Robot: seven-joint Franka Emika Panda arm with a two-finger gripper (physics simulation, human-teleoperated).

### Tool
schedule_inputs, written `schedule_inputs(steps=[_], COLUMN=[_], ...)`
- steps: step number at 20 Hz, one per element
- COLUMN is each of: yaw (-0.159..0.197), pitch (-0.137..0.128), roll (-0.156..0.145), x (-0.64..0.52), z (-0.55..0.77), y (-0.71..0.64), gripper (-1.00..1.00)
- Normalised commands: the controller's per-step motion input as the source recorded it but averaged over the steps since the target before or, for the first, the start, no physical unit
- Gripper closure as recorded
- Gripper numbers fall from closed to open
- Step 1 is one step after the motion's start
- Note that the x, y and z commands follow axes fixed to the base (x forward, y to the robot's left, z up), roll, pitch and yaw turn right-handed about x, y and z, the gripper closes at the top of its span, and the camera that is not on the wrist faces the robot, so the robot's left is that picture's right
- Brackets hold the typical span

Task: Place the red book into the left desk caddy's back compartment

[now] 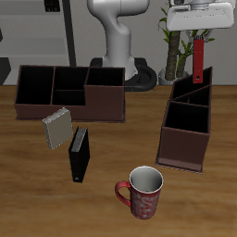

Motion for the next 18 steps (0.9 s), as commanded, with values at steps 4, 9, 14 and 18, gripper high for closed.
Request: schedule_inputs(steps=[4,9,14,18], yaw=[0.008,0.0,0.006,-0.007], pitch=[-0.016,0.013,0.02,0.002], roll=[0.005,0.003,0.009,-0.004], x=[-0.08,0.04,0.06,0.1], z=[0.01,-0.08,-0.13,-0.03], y=[-0.03,0.01,0.06,-0.02], gripper=[1.0,1.0,1.0,1.0])
